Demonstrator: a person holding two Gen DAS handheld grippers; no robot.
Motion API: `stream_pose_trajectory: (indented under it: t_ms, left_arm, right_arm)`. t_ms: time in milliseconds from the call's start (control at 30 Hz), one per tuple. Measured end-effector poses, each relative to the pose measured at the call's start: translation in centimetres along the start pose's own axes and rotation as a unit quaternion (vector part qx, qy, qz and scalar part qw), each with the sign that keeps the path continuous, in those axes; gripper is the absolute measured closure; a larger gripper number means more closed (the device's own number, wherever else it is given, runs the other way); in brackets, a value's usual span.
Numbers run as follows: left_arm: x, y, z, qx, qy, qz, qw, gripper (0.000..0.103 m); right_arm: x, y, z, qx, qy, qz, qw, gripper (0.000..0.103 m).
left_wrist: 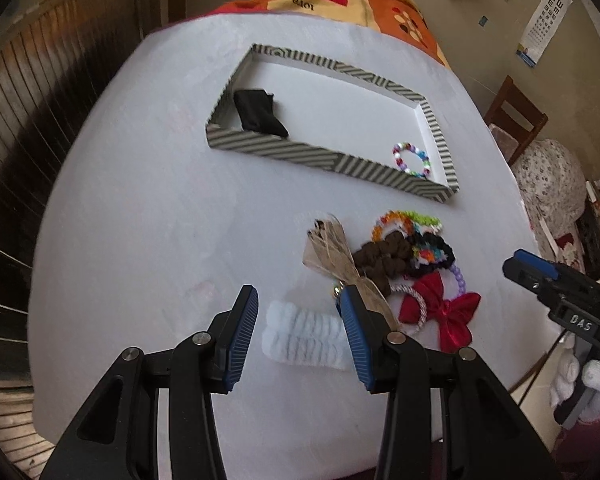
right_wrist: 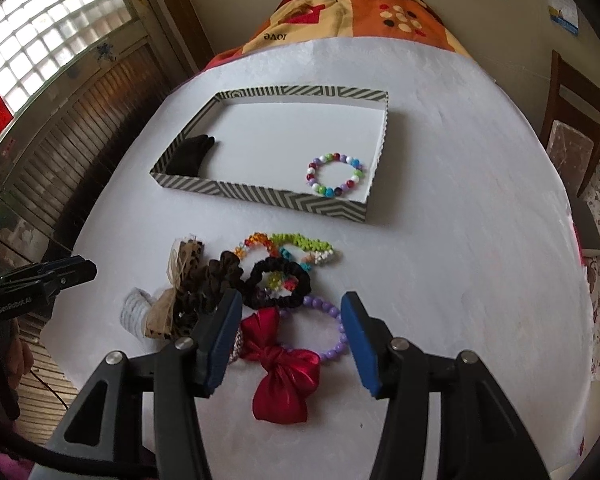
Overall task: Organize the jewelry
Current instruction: 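Move left tool to the white sock while right tool moves to the red bow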
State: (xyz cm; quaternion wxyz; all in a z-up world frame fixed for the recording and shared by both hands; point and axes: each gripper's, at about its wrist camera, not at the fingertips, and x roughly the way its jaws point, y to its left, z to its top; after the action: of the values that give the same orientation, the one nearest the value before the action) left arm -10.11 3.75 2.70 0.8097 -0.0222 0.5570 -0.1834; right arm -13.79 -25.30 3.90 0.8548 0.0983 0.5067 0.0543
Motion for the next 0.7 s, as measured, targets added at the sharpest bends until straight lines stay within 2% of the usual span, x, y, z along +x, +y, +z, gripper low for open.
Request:
stream_pose_trajectory:
  t_ms: [233,400,533,700]
  left_arm:
    - [0.9,1.0,-1.0,-0.022,0.022,-0.008,0.9995,0.069]
    - [1.4,0.7,-1.8,-0.011,0.037,-0.016,0.9991,0.069]
    - [1.8,1.0,-2.3,-0.024,0.054,-0.049,0.9971,0.069]
    - [2.4,2.3,-2.3,-0.084,0.065,-0.081,0.9911,0.069]
  right_arm:
    - [1.6,-1.0,-2.2,-0.001,0.040,-0.007,0.999,0.049]
    - [2.7,-0.6,-3.3,-0.019,0.059,-0.003,0.998,0.049]
    - [3.8,0.8,-3.8,-0.077,0.071,-0.011,0.995,0.049]
    - [5.0,2.7,-3.8,-0.161,0.081,-0.017,0.983,0.047]
